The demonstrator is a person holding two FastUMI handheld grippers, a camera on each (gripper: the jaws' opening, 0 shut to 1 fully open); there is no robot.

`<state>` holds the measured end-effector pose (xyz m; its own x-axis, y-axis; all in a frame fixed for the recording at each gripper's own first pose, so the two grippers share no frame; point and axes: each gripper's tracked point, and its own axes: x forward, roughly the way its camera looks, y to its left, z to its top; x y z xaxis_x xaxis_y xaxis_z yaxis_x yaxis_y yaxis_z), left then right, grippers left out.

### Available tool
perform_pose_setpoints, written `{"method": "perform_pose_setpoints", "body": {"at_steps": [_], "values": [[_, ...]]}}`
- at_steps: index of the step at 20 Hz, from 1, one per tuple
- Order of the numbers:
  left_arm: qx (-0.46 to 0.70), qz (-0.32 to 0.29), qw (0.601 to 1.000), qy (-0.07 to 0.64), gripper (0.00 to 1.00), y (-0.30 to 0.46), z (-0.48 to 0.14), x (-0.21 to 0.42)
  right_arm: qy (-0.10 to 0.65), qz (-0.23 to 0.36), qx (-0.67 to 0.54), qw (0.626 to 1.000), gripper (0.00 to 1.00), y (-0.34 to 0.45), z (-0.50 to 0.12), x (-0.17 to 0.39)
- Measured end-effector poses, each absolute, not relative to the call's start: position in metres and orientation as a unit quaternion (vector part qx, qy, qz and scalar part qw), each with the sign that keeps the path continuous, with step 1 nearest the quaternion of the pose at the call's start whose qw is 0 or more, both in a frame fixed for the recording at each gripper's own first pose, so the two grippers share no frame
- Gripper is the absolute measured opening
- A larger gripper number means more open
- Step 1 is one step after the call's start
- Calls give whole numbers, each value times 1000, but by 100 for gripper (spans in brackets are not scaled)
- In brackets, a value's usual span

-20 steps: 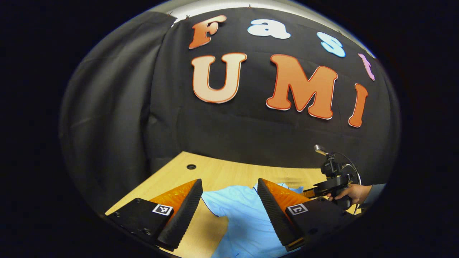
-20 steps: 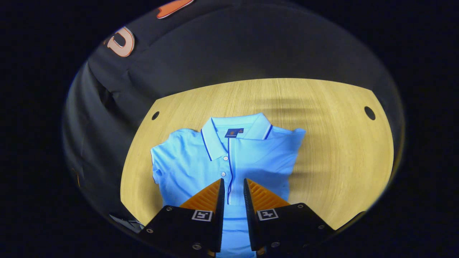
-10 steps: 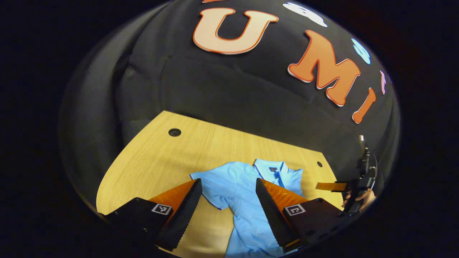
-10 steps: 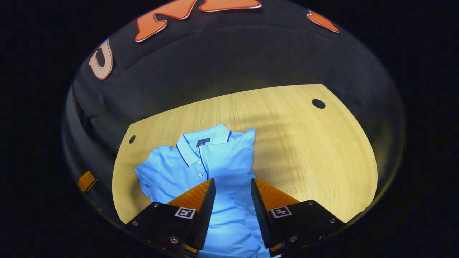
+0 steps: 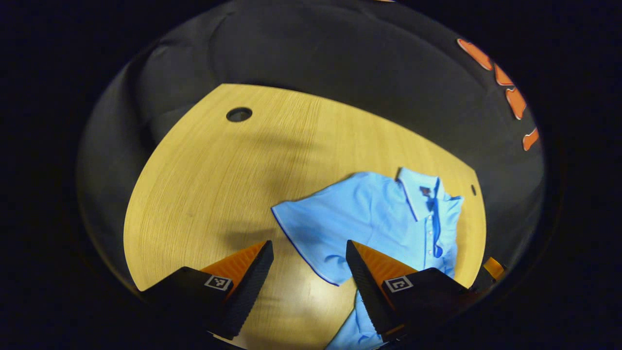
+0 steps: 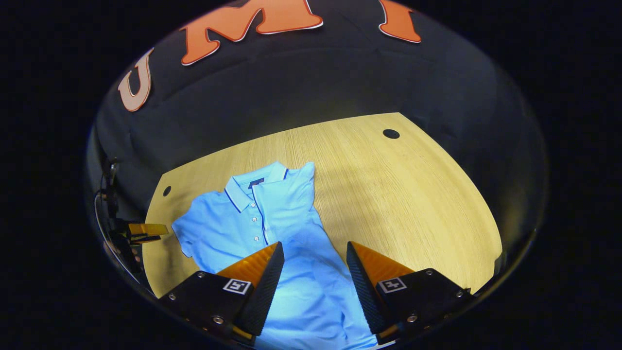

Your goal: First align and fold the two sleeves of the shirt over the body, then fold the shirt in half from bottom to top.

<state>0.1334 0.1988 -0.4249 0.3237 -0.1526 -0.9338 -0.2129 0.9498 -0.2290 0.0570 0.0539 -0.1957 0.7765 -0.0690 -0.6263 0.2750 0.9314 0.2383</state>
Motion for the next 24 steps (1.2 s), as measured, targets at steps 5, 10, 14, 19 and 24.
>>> {"method": "perform_pose_setpoints", "body": {"at_steps": [5, 10, 14, 19, 24], "values": [[-136, 44, 749, 648, 90, 192, -463, 129, 324, -111, 161, 926, 80, 44, -200, 32], [-89, 64, 740, 664, 53, 181, -471, 142, 320, -111, 168, 926, 80, 44, -200, 18], [-93, 46, 742, 663, 12, 166, -464, 145, 319, -111, 169, 926, 80, 43, -203, 4], [-73, 10, 777, 625, 9, 156, -426, 160, 317, -106, 175, 926, 79, 39, -207, -11], [-53, -38, 816, 574, 9, 124, -373, 184, 312, -102, 179, 928, 79, 29, -204, -24]]}}
